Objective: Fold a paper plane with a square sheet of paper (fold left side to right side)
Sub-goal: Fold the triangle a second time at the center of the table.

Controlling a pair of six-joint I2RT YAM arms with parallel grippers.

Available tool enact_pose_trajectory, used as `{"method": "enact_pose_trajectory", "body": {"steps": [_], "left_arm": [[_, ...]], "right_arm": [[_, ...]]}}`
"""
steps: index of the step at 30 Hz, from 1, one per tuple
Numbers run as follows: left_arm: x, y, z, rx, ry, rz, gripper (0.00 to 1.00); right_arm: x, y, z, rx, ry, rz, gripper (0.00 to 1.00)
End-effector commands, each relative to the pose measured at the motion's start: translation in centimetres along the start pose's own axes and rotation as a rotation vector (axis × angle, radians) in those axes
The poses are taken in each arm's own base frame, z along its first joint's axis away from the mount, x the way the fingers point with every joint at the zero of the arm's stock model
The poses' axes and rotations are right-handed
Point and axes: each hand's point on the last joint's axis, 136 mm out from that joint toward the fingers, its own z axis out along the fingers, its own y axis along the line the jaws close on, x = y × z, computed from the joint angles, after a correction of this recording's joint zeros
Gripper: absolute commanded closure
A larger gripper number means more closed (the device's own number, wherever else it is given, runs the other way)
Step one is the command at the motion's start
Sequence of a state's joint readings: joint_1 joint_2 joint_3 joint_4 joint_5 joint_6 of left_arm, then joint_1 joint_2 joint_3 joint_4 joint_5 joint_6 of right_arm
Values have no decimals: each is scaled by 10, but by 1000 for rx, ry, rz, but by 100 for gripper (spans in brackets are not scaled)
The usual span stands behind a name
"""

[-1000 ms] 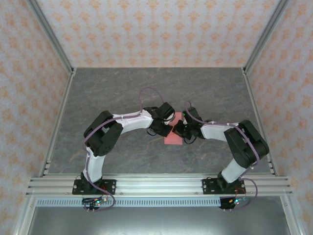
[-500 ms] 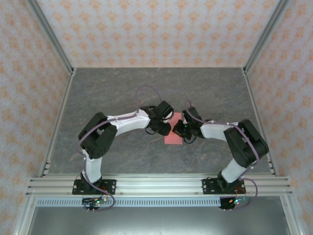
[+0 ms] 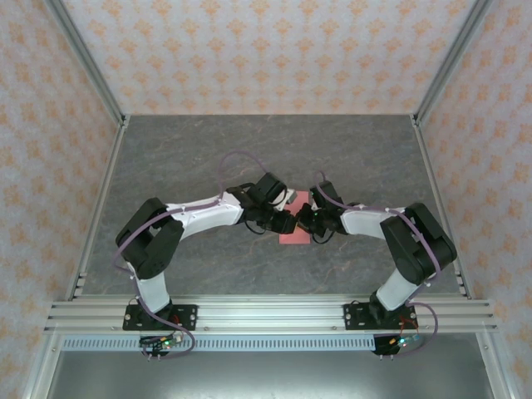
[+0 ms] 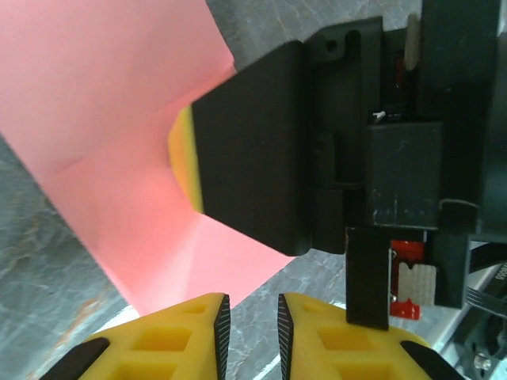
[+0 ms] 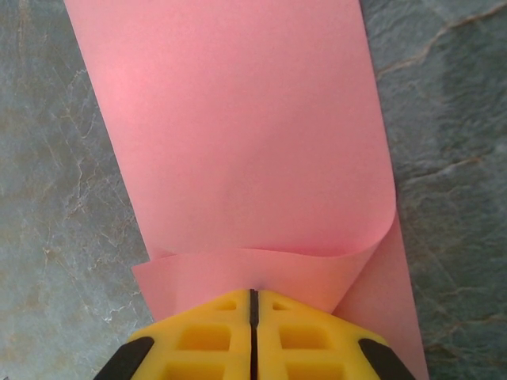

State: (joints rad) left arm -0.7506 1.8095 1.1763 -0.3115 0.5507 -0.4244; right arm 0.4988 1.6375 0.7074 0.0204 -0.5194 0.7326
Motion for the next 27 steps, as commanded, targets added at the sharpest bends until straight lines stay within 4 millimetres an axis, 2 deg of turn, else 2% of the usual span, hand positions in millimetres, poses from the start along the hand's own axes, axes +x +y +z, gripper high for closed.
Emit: {"method": "enact_pose_trajectory", "body": {"steps": [1, 9, 20, 27], "left_arm": [[2, -3, 13, 52, 24, -41, 75], [15, 20, 28, -21, 62, -67, 77], [37, 40, 33, -78, 100, -89, 79], [44, 47, 33, -105, 109, -93, 79]], "right_arm": [[11, -31, 8, 123, 34, 31, 92], [13, -30, 7, 121, 45, 21, 92], [14, -27, 6, 121, 53, 11, 92], [14, -27, 6, 123, 55, 8, 92]]}}
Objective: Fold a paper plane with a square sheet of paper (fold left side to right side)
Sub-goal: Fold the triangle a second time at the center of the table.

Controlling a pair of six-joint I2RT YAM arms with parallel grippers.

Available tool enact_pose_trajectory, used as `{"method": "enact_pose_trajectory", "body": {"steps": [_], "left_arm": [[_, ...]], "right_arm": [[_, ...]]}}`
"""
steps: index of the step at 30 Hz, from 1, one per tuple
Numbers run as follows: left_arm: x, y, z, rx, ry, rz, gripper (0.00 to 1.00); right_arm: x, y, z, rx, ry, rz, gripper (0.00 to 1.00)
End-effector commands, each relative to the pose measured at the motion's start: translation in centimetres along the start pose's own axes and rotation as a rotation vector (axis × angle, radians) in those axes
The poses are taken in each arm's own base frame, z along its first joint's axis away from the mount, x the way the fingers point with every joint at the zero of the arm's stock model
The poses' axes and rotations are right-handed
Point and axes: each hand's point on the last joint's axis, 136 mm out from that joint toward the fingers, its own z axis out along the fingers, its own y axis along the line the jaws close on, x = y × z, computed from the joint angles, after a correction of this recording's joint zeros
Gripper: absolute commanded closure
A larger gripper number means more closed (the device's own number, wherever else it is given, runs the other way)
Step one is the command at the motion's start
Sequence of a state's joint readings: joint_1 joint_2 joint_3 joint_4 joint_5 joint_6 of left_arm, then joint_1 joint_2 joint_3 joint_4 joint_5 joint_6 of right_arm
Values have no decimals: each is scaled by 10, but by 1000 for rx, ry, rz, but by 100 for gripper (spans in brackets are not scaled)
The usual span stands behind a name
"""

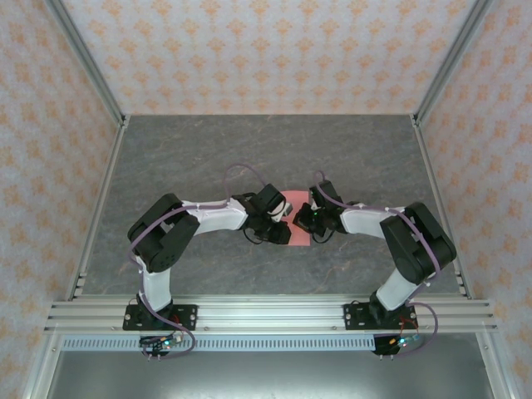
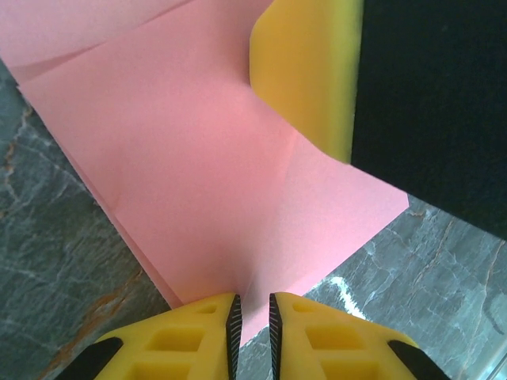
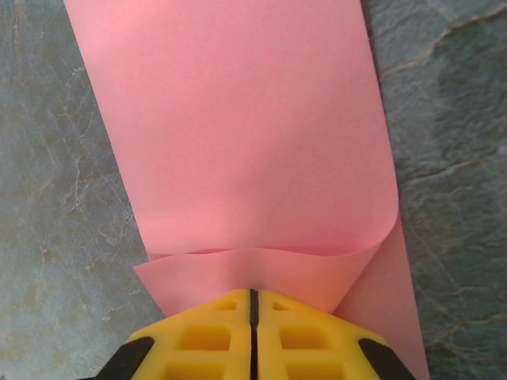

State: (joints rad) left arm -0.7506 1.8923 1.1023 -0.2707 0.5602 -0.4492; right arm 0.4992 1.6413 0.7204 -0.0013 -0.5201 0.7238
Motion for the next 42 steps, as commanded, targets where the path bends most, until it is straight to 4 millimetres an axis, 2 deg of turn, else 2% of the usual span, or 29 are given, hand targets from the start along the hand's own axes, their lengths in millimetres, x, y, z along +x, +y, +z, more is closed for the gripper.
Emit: {"method": "enact_pose_trajectory", "body": {"steps": [1, 10, 14, 19, 23, 29, 36, 42], "left_arm": [[8, 17, 2, -65, 9, -30, 80], [28, 31, -4, -105, 34, -39, 82], [36, 35, -1, -105, 46, -52, 88], [37, 36, 1, -99, 38, -63, 94], [36, 35, 3, -91, 33, -67, 95], [36, 37, 5, -97, 32, -70, 95], [36, 37, 7, -99, 35, -70, 95], [36, 38, 7, -111, 36, -72, 95]], "right_arm": [[14, -27, 6, 114, 45, 11, 92], [13, -24, 5, 106, 44, -1, 92], [9, -6, -1, 46, 42, -55, 92], [9, 17, -20, -30, 24, -131, 93], [21, 26, -24, -64, 30, -146, 94], [36, 23, -12, -49, 51, -118, 95], [39, 22, -2, -39, 78, -104, 95], [40, 5, 1, 43, 81, -93, 95]]}}
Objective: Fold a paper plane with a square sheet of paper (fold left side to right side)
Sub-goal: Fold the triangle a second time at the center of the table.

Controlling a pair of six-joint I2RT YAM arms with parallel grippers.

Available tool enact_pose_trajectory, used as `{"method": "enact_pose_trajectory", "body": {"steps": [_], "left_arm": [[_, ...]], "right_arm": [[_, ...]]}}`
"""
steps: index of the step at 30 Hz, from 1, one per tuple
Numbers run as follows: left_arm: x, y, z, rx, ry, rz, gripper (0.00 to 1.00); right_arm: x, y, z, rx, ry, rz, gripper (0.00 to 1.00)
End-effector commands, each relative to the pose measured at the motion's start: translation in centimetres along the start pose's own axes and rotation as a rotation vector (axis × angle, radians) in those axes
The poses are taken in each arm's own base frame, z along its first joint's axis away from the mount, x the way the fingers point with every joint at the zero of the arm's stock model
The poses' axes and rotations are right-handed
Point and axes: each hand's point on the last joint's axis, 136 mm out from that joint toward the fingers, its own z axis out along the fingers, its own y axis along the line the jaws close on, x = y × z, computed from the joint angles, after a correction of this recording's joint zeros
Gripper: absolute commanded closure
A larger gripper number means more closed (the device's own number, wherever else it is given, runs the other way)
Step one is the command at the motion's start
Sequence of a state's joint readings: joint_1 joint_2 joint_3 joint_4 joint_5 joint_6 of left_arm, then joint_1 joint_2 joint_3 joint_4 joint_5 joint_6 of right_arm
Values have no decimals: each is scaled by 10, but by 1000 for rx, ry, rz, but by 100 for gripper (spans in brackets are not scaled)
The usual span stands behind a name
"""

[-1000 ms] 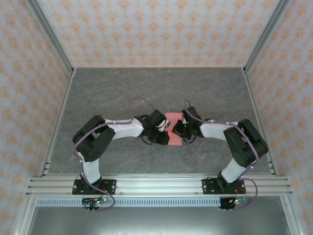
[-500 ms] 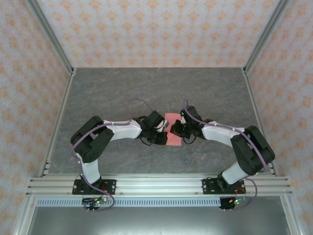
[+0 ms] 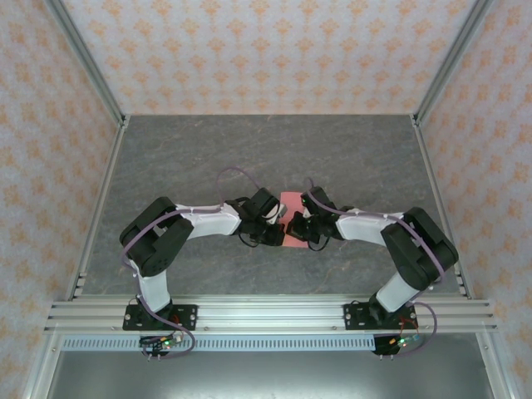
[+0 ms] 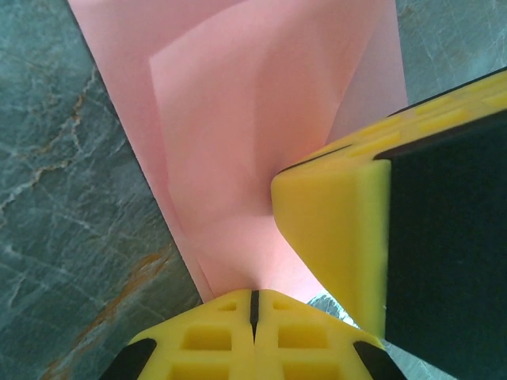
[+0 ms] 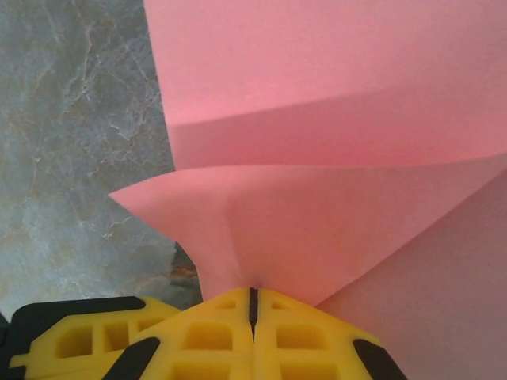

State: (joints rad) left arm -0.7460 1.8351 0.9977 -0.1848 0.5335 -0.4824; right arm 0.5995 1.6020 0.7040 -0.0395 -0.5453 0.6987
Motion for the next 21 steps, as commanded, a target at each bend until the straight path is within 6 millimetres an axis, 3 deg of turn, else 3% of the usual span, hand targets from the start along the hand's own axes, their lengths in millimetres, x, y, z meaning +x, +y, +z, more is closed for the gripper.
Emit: {"method": "enact_pose_trajectory", "body": {"steps": [1, 8, 18, 21], "left_arm": [[28, 29, 10, -111, 84, -47, 95], [31, 33, 12, -126, 92, -51, 95], [33, 34, 14, -123, 97, -52, 95], [31, 33, 13, -120, 92, -51, 95]], "right_arm": [[-1, -11, 1, 73, -8, 5, 95], [-11, -29, -10, 205, -34, -60, 95], [-45, -49, -23, 230, -78, -50, 95], [-54, -45, -31, 204, -84, -54, 95]]}}
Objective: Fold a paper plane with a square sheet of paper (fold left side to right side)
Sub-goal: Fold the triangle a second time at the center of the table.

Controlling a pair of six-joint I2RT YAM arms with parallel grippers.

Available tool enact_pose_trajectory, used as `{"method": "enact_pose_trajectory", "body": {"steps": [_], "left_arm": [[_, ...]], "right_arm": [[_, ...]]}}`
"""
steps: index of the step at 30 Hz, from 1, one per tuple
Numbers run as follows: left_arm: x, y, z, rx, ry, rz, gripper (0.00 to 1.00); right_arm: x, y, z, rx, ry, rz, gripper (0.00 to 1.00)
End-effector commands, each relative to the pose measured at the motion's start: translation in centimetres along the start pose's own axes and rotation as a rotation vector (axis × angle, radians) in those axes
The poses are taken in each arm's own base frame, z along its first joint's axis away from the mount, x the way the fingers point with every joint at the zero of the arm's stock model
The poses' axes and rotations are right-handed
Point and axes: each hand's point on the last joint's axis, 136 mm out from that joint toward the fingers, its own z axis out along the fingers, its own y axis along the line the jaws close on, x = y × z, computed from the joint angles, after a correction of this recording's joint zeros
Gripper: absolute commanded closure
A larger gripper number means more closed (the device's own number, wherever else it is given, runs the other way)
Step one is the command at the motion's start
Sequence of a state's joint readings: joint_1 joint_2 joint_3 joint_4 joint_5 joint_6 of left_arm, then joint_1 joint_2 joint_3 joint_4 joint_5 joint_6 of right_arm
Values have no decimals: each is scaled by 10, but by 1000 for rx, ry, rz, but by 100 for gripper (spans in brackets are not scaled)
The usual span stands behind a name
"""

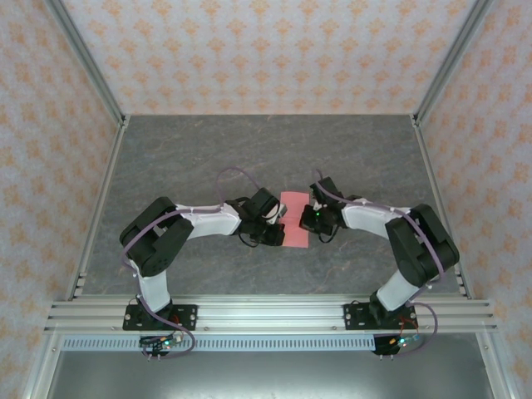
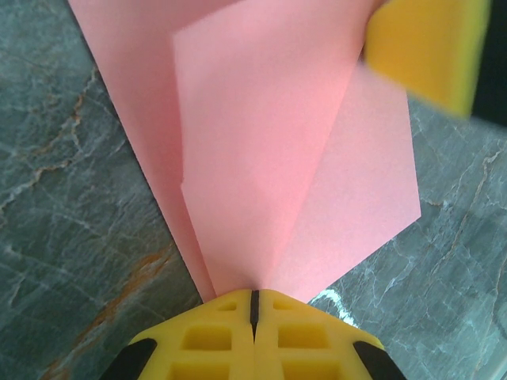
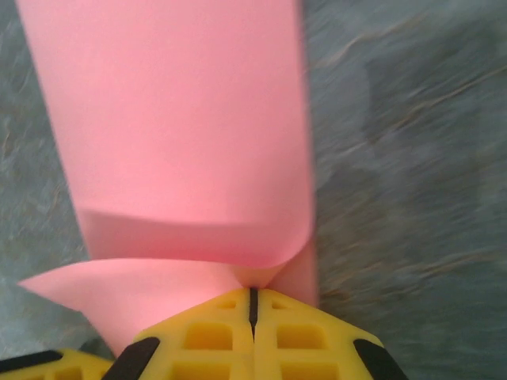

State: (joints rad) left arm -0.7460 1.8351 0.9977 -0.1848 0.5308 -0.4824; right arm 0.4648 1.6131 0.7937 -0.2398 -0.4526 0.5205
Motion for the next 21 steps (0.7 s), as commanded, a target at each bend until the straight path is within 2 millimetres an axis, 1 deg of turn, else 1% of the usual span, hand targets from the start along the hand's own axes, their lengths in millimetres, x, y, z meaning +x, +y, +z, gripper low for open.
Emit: {"method": "enact_pose_trajectory", "body": {"steps": [1, 3, 6, 10, 12, 17, 19, 21], "left_arm": [[32, 33, 12, -118, 93, -52, 95], [30, 31, 10, -116, 86, -50, 95], [29, 29, 8, -113, 77, -46, 95], [27, 28, 6, -112, 72, -44, 95], [27, 28, 6, -111, 71, -43, 95], [26, 26, 7, -109, 71, -40, 95], [26, 26, 7, -111, 71, -40, 95], [26, 27, 7, -114, 70, -41, 95]], "right_arm": [[-15, -2, -11, 23, -36, -40, 94], [-14, 9, -20, -28, -43, -50, 95], [-3, 24, -26, -74, -33, -69, 94], [20, 43, -17, -144, 7, -58, 94], [25, 47, -10, -161, 14, -44, 94], [26, 54, 4, -161, 38, -46, 94], [26, 54, 9, -146, 52, -53, 94], [26, 48, 12, -114, 58, -57, 94]]}}
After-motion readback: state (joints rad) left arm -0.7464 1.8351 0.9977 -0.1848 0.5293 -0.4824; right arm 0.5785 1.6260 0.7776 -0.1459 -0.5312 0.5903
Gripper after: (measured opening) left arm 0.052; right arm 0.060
